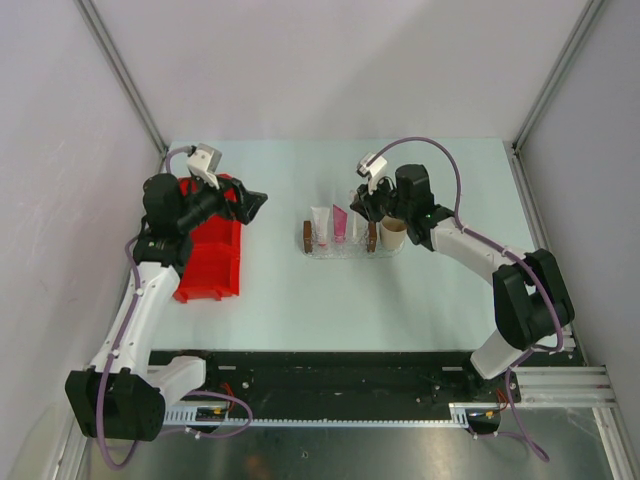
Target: Prepare toiletry sets of a toothbrush and toothpaste on the tray
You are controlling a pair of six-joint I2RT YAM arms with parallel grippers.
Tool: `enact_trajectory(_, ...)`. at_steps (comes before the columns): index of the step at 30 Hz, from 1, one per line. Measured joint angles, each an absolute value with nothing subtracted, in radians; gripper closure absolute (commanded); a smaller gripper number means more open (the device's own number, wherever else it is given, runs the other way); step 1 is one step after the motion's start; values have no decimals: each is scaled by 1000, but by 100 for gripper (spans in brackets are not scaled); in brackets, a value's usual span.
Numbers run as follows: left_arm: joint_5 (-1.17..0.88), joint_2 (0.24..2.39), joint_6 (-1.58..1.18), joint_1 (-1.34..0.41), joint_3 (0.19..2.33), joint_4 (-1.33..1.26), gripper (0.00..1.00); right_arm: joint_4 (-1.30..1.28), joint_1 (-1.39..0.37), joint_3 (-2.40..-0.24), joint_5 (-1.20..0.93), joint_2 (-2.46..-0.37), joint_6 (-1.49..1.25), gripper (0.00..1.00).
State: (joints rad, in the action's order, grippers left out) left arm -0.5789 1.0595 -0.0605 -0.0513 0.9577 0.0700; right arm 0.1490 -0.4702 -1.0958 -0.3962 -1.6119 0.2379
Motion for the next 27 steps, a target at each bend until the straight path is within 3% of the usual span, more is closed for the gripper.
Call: enact_trajectory(27,-583,1060,-61,-43,950,70,0,156,-483,-1095,-376,-1625,265,100)
